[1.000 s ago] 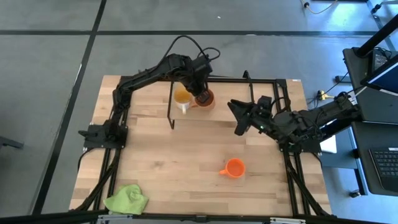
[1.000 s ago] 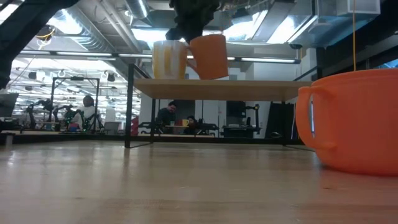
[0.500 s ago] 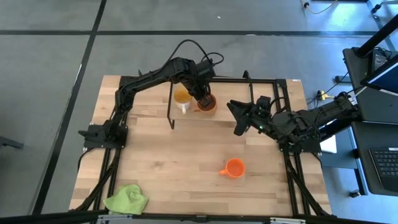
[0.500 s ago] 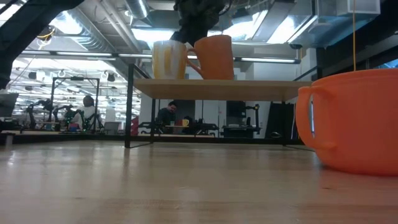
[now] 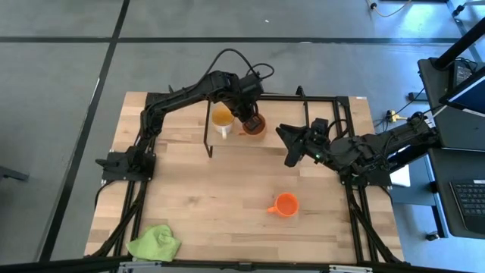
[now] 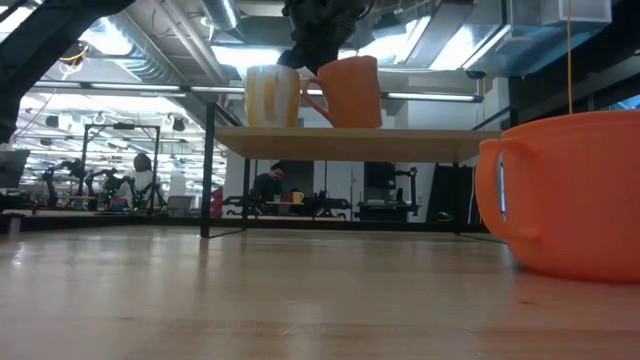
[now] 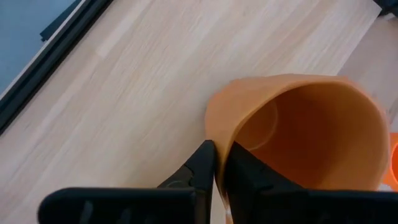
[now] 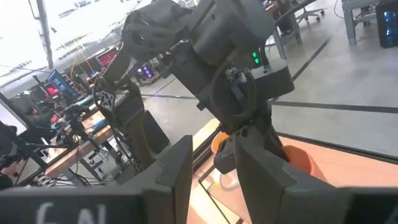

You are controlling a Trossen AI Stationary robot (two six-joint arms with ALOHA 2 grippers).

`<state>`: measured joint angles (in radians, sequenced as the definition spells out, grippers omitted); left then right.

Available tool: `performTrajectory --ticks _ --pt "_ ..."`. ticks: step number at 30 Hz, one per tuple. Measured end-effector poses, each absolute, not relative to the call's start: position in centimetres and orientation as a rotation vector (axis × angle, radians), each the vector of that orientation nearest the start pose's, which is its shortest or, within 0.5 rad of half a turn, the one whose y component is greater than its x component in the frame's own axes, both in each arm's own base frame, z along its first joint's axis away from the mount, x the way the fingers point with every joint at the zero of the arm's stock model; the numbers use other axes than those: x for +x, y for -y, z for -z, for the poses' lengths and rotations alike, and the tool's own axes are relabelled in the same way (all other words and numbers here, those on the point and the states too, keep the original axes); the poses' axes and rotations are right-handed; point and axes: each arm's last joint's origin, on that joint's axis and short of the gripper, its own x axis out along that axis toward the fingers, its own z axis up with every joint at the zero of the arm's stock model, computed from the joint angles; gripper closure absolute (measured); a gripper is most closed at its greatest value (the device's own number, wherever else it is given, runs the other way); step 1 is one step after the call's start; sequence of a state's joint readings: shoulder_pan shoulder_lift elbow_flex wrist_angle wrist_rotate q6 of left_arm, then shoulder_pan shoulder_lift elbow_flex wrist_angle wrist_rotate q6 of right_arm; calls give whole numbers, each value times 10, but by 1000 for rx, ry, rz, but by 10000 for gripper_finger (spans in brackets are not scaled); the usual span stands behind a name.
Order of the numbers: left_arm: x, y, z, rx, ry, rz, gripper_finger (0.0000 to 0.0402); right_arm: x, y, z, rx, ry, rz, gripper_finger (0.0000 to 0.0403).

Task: Stack small to large cups/mugs on shelf
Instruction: Put the brown mug on the shelf

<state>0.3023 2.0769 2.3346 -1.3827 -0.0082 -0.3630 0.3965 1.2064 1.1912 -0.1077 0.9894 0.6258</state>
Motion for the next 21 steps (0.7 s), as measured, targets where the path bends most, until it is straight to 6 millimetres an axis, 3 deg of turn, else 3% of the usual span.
performTrajectory --ticks 21 --pt "392 -122 -375 -484 -1022 -473 360 244 -76 -393 526 71 608 282"
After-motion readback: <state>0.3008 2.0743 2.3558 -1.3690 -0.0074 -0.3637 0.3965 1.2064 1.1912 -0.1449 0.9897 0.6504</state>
